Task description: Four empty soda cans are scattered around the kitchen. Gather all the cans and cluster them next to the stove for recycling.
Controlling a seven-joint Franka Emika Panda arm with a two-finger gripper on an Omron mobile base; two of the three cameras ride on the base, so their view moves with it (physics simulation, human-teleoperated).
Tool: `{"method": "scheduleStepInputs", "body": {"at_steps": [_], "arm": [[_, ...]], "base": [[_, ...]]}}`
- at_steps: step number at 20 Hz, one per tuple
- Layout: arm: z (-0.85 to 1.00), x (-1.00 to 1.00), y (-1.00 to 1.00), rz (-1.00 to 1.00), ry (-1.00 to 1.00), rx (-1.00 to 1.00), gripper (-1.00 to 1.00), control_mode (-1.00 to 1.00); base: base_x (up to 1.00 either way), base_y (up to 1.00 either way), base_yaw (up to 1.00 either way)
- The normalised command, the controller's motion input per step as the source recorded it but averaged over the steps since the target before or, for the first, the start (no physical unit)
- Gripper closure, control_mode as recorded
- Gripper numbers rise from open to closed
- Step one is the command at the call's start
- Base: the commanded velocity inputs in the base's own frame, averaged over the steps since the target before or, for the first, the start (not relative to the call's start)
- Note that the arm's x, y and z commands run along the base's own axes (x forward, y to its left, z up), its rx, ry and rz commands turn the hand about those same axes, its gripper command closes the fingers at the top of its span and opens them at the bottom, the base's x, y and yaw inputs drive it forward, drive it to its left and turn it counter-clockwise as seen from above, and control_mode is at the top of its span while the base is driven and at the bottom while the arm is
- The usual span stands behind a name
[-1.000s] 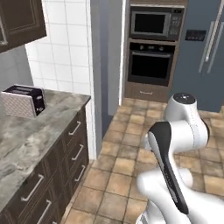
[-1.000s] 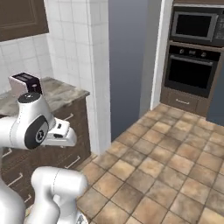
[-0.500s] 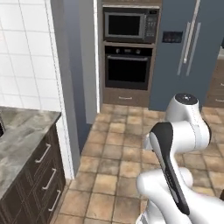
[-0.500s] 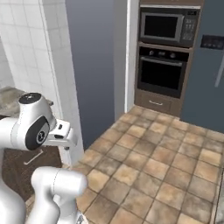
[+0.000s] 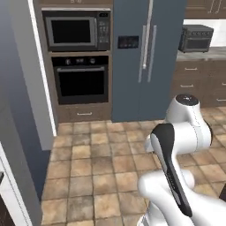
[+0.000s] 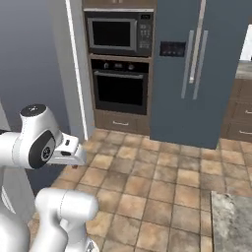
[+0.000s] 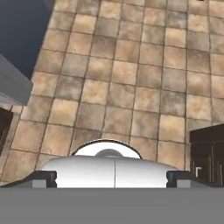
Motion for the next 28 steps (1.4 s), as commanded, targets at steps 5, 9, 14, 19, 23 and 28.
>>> {"method": "scheduleStepInputs", "body": {"at_steps": [5,9,14,19,23,28], "arm": [[0.00,0.00,0.00,0.00,0.00,0.00,-1.00,1.00],[0.00,0.00,0.00,0.00,0.00,0.00,-1.00,1.00],[0.00,0.00,0.00,0.00,0.00,0.00,-1.00,1.00],[0.00,0.00,0.00,0.00,0.00,0.00,-1.00,1.00],[0.00,0.00,0.00,0.00,0.00,0.00,-1.00,1.00],[0.00,0.00,0.00,0.00,0.00,0.00,-1.00,1.00]], "base": [[1.00,0.00,-0.54],[1.00,0.00,-0.53],[1.00,0.01,-0.57],[1.00,0.06,-0.51],[1.00,0.00,-0.55],[1.00,0.00,-0.53]]}}
